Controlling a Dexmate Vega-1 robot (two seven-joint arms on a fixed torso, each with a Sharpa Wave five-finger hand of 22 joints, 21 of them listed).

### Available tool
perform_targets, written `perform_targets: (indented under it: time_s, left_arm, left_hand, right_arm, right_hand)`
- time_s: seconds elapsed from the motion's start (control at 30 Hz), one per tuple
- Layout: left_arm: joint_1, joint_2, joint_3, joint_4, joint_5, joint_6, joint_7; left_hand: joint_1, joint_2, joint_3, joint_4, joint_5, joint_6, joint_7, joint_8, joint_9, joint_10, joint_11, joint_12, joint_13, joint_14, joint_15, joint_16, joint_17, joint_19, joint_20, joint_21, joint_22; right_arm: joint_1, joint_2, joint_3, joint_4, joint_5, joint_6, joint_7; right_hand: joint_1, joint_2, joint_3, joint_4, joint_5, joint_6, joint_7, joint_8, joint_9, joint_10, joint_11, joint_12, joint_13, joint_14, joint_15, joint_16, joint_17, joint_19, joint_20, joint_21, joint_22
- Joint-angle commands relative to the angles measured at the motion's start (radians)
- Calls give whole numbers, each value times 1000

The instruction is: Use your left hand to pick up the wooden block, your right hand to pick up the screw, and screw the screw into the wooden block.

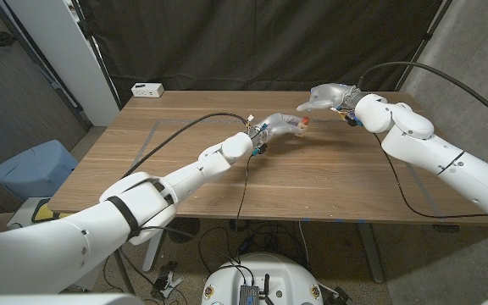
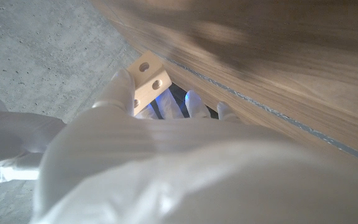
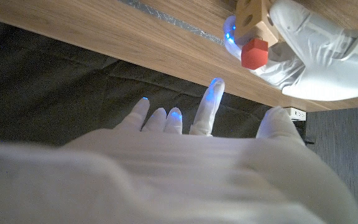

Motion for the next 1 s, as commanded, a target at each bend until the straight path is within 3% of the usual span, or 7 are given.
perform_targets:
  time_s: [0.03, 0.43, 0.7, 1.0]
  left_arm:
    - [14, 18, -17, -37, -4, 19, 17]
    - [27, 17, -38, -41, -27, 12, 31]
    - [35, -2, -54, -16, -54, -11, 40]
    - [37, -28, -69, 26, -90, -35, 30]
  left_hand:
    - [6, 1, 5, 0, 6, 11, 2, 7, 2, -1, -3, 7, 1, 6, -38, 1, 2, 6, 3, 4, 4]
    - [1, 1, 5, 2, 6, 9, 2, 6, 2, 2, -2, 8, 0, 6, -37, 1, 2, 4, 4, 3, 4]
    - [-1, 2, 6, 3, 5, 14, 2, 8, 2, 5, -4, 9, 0, 7, -38, 1, 2, 3, 5, 3, 4]
    - [-2, 0, 7, 2, 5, 17, 2, 9, 2, 27, -4, 16, -1, 17, -45, 3, 1, 9, 3, 5, 4]
  right_arm:
    - [-83, 7, 89, -1, 215, 27, -135]
    - [-187, 68, 171, 12, 399, 75, -330]
    - [-223, 109, 192, 32, 498, 112, -408]
    - [-248, 147, 202, 68, 599, 172, -454]
  right_hand:
    - [-7, 0, 3, -11, 4, -12, 6, -14, -8, -12, 2, -4, 2, 2, 6, -4, -1, -3, -2, 2, 3]
    - [1, 10, 10, -22, 9, -41, 27, -46, -34, -29, 0, -4, 3, -6, 7, -11, -5, -30, -7, -4, 2]
    - [3, 16, 14, -27, 13, -76, 52, -76, -52, -37, 6, -2, 3, -3, 8, -12, -7, -20, -16, 2, 1]
    - [6, 24, 18, -31, 16, -103, 59, -103, -67, -47, 9, -1, 2, -1, 6, -13, -8, -11, -21, 4, 0]
